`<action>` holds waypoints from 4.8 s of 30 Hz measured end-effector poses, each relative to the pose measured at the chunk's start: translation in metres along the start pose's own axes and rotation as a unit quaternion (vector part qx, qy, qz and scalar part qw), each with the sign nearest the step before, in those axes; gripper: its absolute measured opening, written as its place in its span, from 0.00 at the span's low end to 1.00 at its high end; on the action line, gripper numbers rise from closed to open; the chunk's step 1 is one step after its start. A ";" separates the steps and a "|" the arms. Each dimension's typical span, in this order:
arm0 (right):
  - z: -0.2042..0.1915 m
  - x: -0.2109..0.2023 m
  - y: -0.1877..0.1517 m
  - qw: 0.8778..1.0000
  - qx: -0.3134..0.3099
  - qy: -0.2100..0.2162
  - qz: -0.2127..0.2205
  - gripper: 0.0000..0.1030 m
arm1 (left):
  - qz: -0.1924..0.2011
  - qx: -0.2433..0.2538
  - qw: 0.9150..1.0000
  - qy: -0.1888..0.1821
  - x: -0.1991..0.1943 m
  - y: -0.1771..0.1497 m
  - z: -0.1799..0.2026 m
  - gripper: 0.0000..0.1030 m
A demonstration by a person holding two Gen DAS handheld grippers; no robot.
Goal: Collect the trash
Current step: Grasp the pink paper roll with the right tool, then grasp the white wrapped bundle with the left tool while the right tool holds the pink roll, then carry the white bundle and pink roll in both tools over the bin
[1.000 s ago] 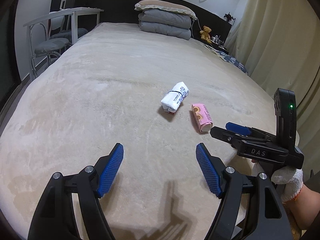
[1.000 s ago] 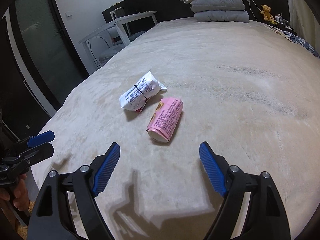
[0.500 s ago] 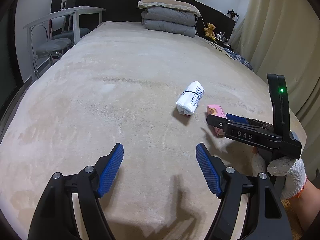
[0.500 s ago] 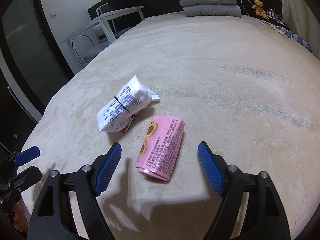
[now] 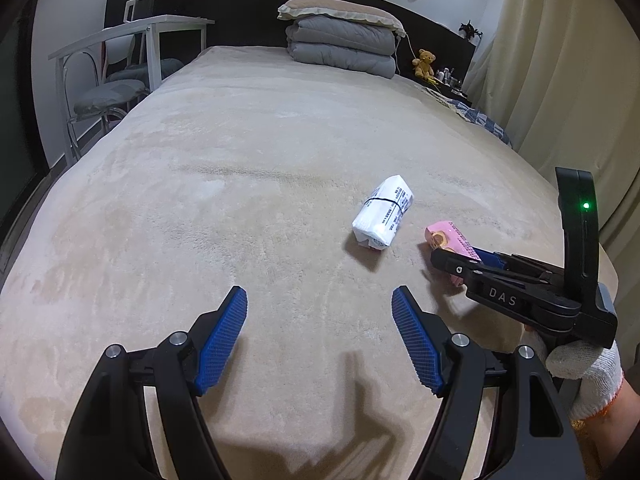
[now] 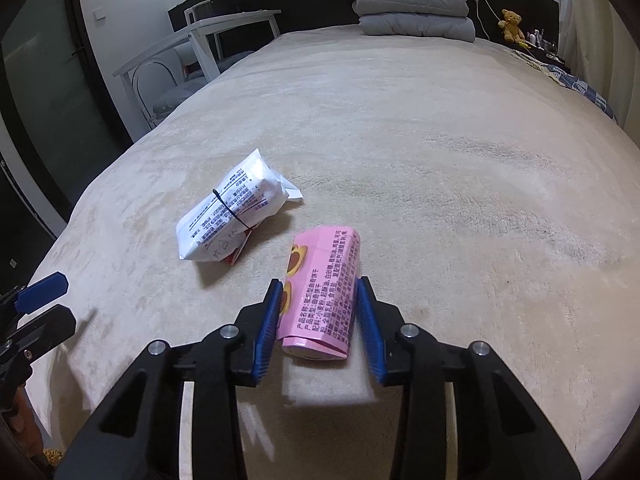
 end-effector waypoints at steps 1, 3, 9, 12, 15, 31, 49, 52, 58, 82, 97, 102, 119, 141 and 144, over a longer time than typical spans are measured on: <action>0.001 -0.003 -0.001 1.000 0.000 0.002 0.002 0.38 | 0.003 0.005 1.000 0.001 0.002 0.002 0.002 0.71; 0.006 -0.010 -0.004 1.000 0.002 0.005 0.007 0.37 | 0.004 0.012 1.000 0.003 0.005 0.005 0.007 0.71; 0.007 -0.029 -0.008 1.000 0.012 0.021 0.012 0.37 | 0.005 0.020 1.000 0.001 0.018 0.016 0.017 0.71; 0.010 -0.038 -0.008 0.999 0.014 0.024 0.018 0.37 | 0.003 0.023 1.000 -0.001 0.026 0.020 0.023 0.71; 0.012 -0.044 -0.009 0.999 0.016 0.029 0.021 0.37 | 0.002 0.033 0.999 -0.001 0.035 0.024 0.031 0.71; 0.032 -0.072 -0.015 0.999 0.019 0.034 0.033 0.37 | -0.011 0.080 0.997 -0.009 0.093 0.039 0.052 0.71; 0.042 -0.076 -0.016 0.999 0.015 0.026 0.033 0.37 | -0.011 0.086 0.996 -0.013 0.108 0.049 0.072 0.39; 0.041 -0.077 -0.017 0.999 0.012 0.024 0.034 0.37 | -0.010 0.082 0.997 -0.013 0.105 0.048 0.069 0.35; 0.044 -0.078 -0.016 0.999 0.010 0.021 0.034 0.37 | -0.004 0.075 0.997 -0.021 0.093 0.043 0.070 0.34; 0.034 -0.112 -0.040 0.998 0.010 0.008 0.055 0.37 | 0.025 0.041 0.998 -0.045 -0.003 0.011 0.095 0.34; 0.019 -0.146 -0.089 0.998 -0.004 -0.007 0.056 0.37 | 0.038 0.025 0.998 -0.053 -0.065 -0.050 0.099 0.34; 0.013 -0.158 -0.112 0.998 -0.007 -0.006 0.058 0.37 | 0.035 0.019 0.998 -0.054 -0.080 -0.072 0.102 0.34; -0.010 -0.190 -0.173 0.998 -0.011 -0.003 0.058 0.37 | 0.024 -0.012 0.998 -0.063 -0.116 -0.133 0.103 0.34; -0.033 -0.206 -0.227 0.999 -0.002 0.011 0.034 0.37 | -0.022 -0.016 0.998 -0.062 -0.138 -0.210 0.120 0.34; -0.031 -0.202 -0.233 1.000 0.017 0.019 0.018 0.37 | -0.043 -0.022 0.997 -0.058 -0.130 -0.219 0.119 0.34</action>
Point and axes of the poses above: each gripper's, at about its wrist camera, not at the fingertips, and x roughly the way its jaws point, z to its right, y to its top, the point moved 7 cm from there along x, roughly the way its jaws point, and after that the axes turned 5 degrees about y, right-handed, at the moved point
